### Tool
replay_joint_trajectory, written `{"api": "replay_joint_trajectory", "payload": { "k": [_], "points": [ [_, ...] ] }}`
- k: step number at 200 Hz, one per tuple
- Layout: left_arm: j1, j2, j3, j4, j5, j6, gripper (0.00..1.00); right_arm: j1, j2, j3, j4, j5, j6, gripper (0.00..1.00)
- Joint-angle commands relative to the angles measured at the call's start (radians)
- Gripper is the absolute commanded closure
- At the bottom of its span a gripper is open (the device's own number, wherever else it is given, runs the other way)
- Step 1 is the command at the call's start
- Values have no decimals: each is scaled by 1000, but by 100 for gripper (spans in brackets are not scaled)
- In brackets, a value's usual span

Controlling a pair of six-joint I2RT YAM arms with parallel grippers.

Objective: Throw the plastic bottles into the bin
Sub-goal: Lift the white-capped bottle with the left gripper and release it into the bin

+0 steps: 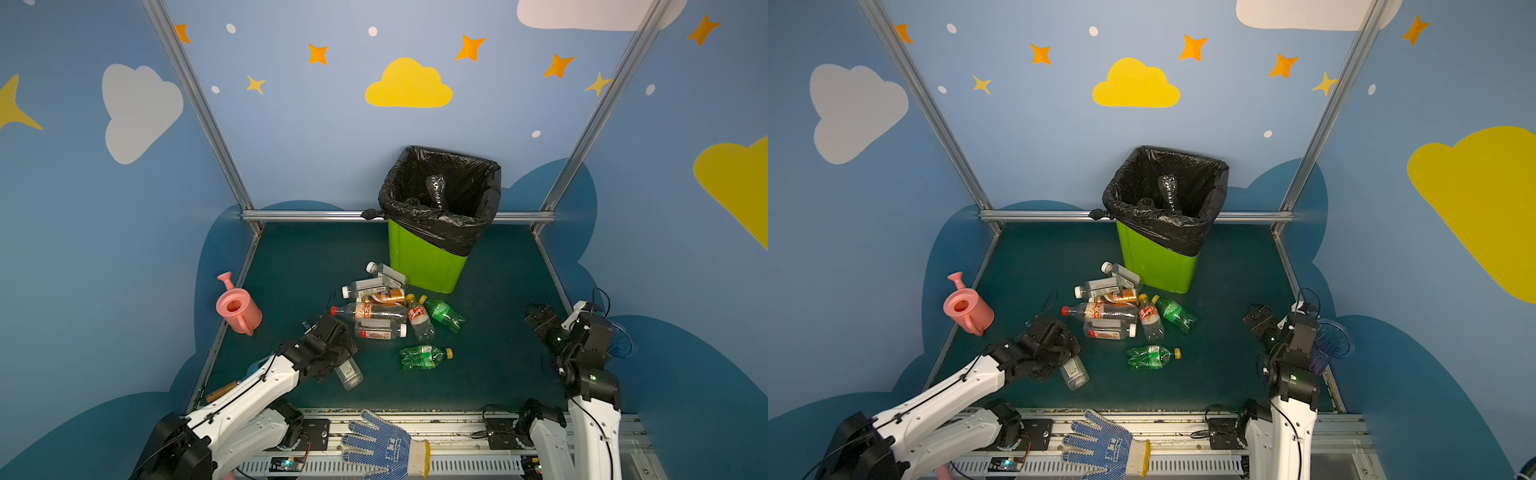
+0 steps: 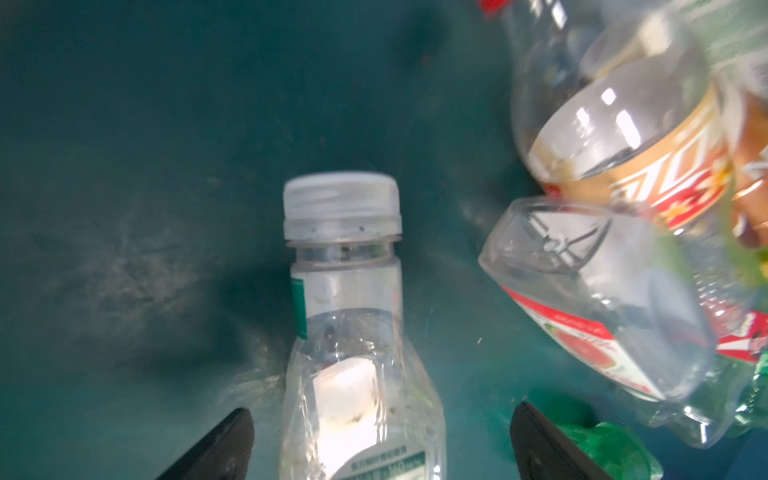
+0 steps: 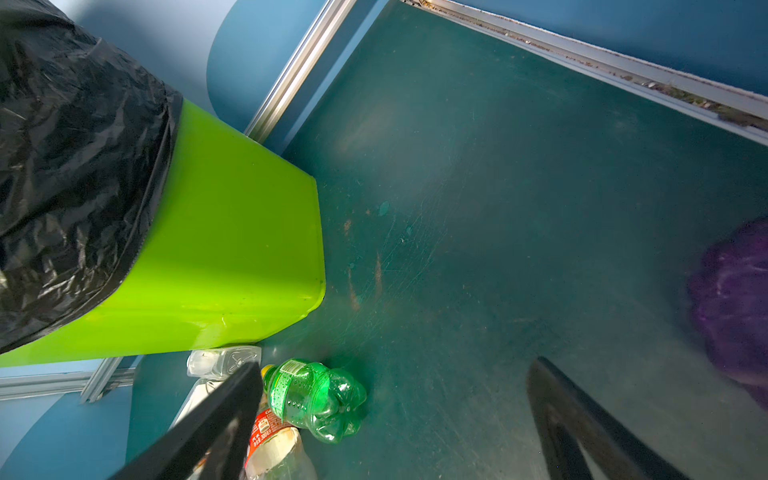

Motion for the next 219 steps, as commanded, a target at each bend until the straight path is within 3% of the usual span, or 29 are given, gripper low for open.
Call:
{"api": "replay_joint_trajectory", "payload": {
  "k": [1, 39, 72, 107, 144, 183, 219],
  "points": [
    [14, 24, 13, -14, 75, 55, 4, -4, 7, -9, -16, -10, 7, 2],
    [53, 94, 15, 20, 138, 92, 7, -4, 18, -15, -13, -17, 12, 2],
    [75, 162, 30, 1, 166, 134, 16, -4, 17, -19, -14, -12, 14, 2],
    [86, 195, 75, -36, 194, 181, 34, -4, 12, -23, -20, -12, 16, 2],
    [94, 117, 86, -55, 179, 176, 53, -6, 4, -24, -24, -10, 14, 2],
    [103, -25, 162, -141, 67, 199, 55, -6, 13, -17, -15, -2, 11, 2],
    [141, -165, 465, -235, -172, 360, 53, -10, 46, 2, 1, 3, 7, 2]
  ]
}}
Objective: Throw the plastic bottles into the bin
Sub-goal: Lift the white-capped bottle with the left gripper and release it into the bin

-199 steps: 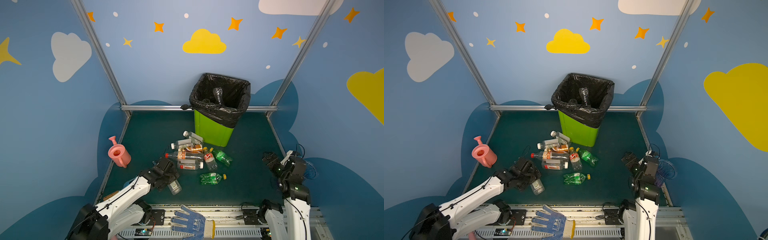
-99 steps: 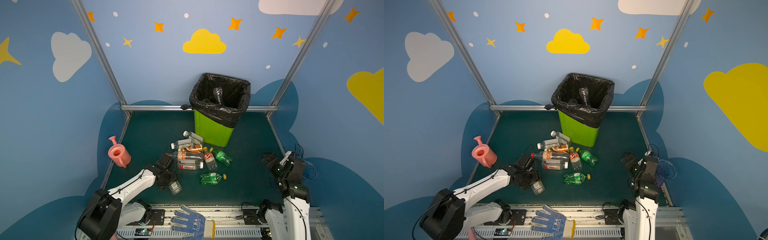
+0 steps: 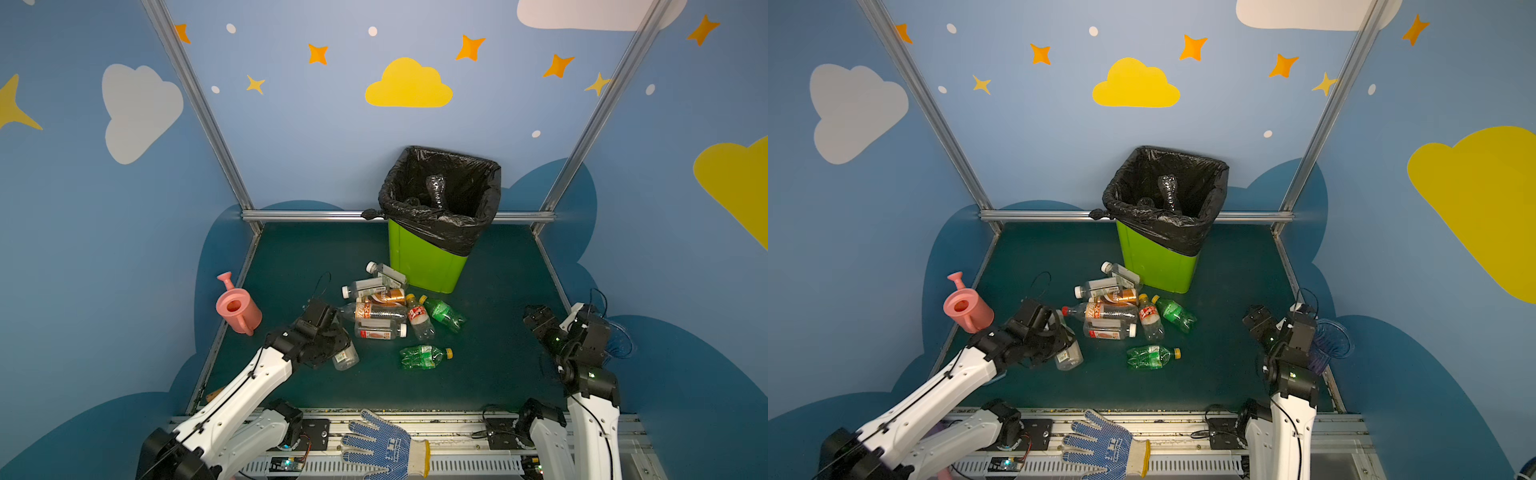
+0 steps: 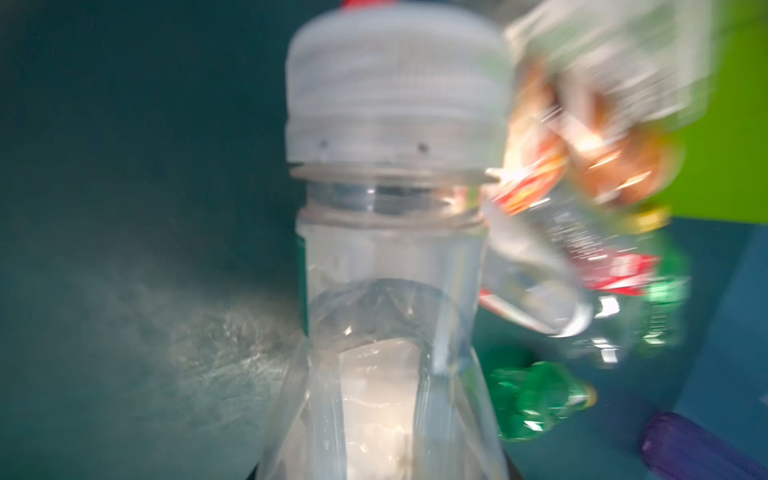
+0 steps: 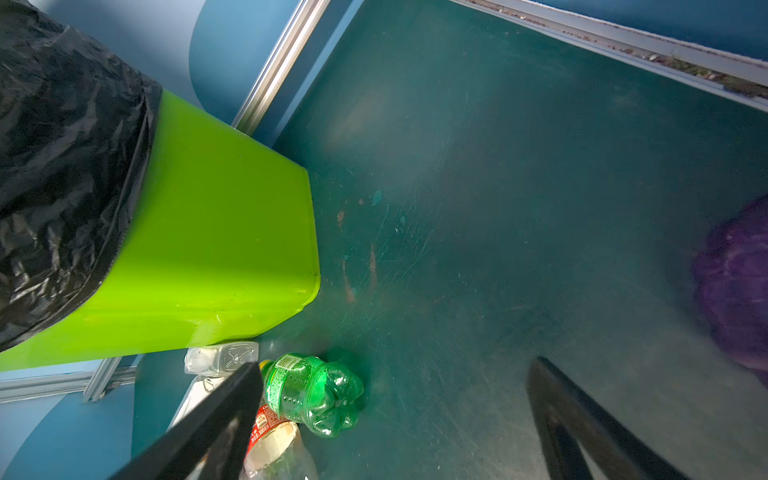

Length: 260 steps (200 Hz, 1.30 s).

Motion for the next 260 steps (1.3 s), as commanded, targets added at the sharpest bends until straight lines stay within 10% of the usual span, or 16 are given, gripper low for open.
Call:
{"api": "replay_joint_trajectory", "payload": {
  "k": [1, 67, 119, 160, 194, 260],
  "points": [
    [35, -78, 218, -72, -203, 144, 53, -7, 22, 18, 6, 9, -10, 2],
    [67, 27, 896, 313, -326, 506, 52, -14, 37, 50, 50, -14, 1, 2],
    [25, 517, 1136, 491, -66, 346, 46, -15, 0, 47, 48, -51, 22, 2],
    [-124, 1317, 2352, -113, -17, 443, 7, -16, -29, 59, 13, -69, 10, 2],
    [-161, 956, 1762, 415, -141, 559, 0, -16, -56, 54, -1, -89, 8, 2],
    [-167, 827, 1706, 303, -162, 639, 0, -15, -81, -1, -15, -170, 86, 2]
  ]
}}
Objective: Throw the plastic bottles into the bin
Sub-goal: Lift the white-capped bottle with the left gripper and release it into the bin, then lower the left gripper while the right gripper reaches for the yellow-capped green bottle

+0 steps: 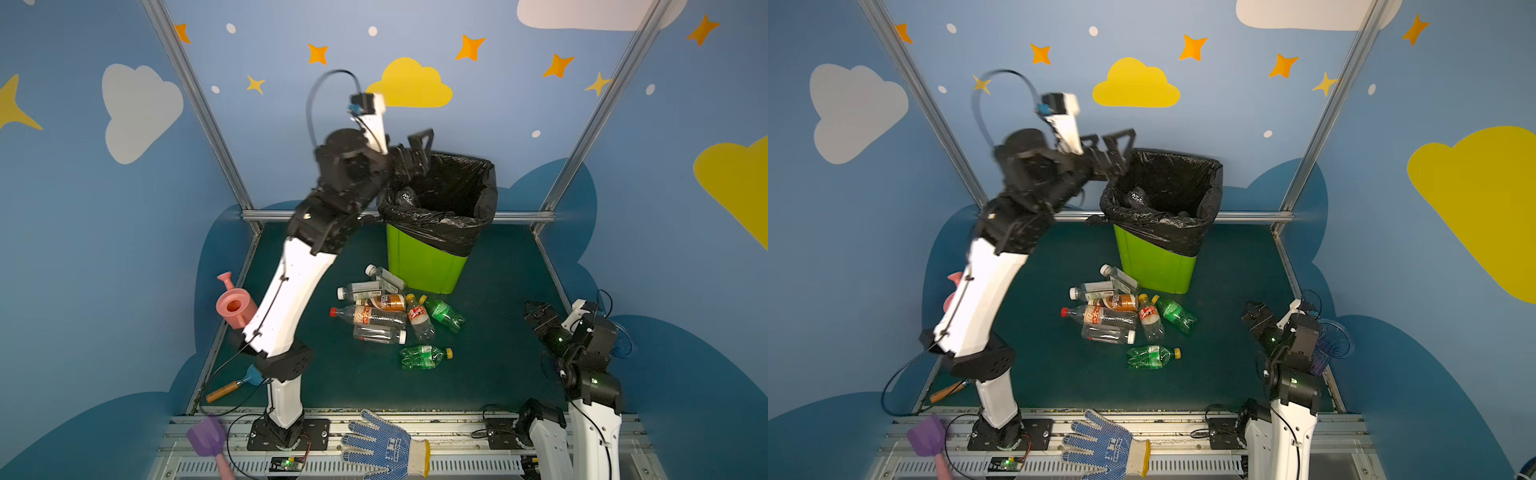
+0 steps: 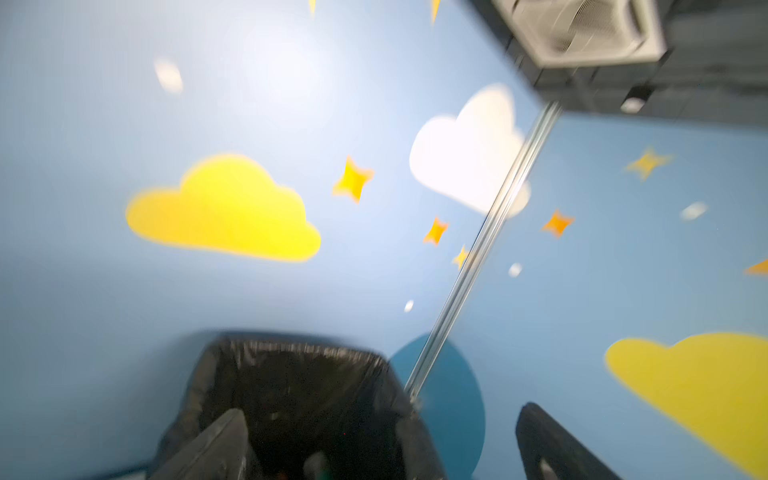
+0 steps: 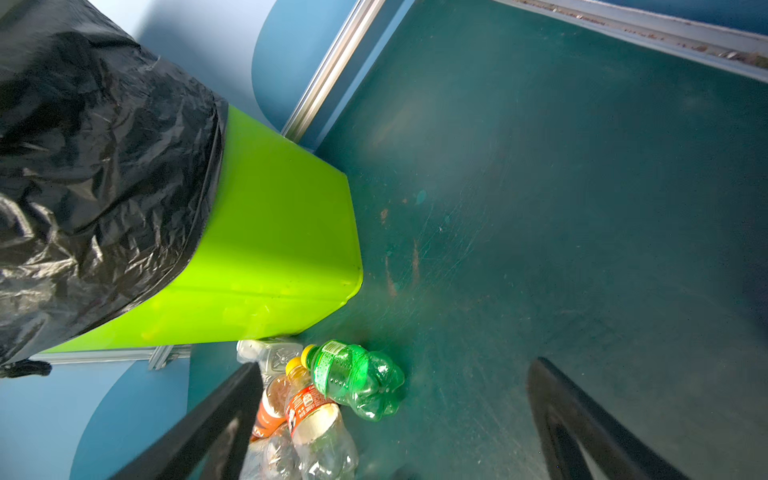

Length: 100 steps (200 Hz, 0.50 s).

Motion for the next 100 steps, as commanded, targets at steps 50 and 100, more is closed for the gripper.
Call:
{"api": "replay_joint_trajectory", "payload": {
  "k": [50, 100],
  "points": [
    [8, -245, -538, 144, -104, 66, 0, 14, -41, -69, -163, -141, 202, 2],
    [78, -550, -1138, 236, -177, -40, 0, 243, -133, -182, -187, -99, 454, 2]
  ]
}}
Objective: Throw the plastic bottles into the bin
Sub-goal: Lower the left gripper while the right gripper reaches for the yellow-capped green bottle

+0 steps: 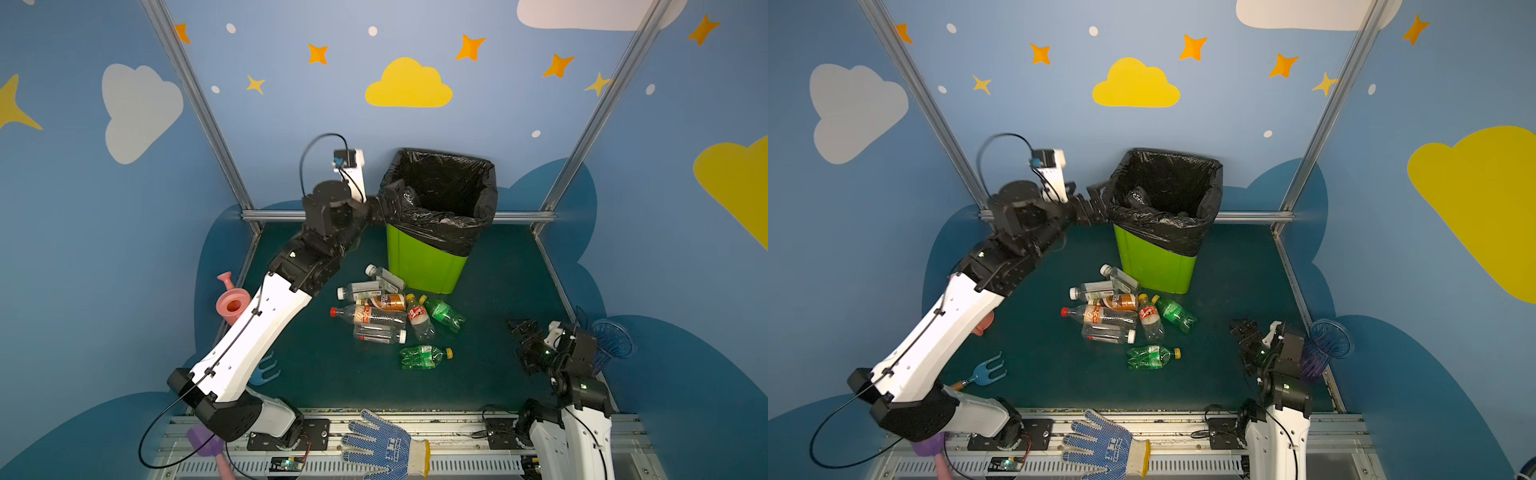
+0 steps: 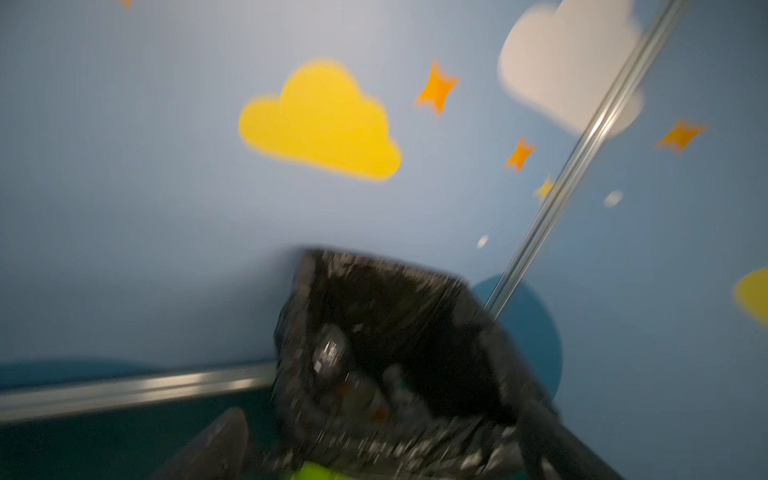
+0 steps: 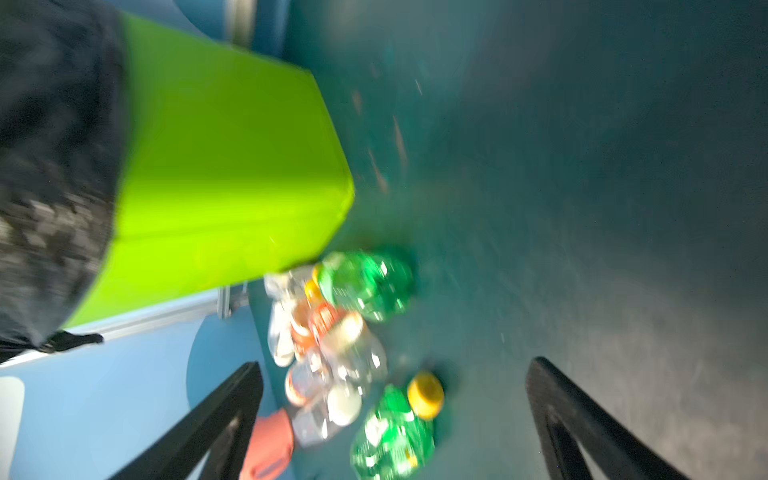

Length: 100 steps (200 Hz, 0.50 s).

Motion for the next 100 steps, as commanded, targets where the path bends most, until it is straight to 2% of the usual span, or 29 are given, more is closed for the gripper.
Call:
{"api": "replay_joint_trajectory", "payload": {
  "k": [1, 23, 43, 72, 100],
  "points": [
    [32, -173, -179, 57, -69, -56, 0, 124, -56, -12, -51, 42, 167, 2],
    [43, -277, -377, 41, -114, -87, 0, 288, -88, -46, -37, 135, 300, 2],
    [49, -357, -519, 17, -146, -114, 0, 465, -65, -113, 79, 217, 414, 2],
    [60, -443, -650, -45, -176, -163, 0, 761, 116, -109, 218, 424, 513, 2],
    [69, -540, -749, -85, -202, -207, 0, 965, 294, -67, 331, 564, 608, 2]
  ]
}}
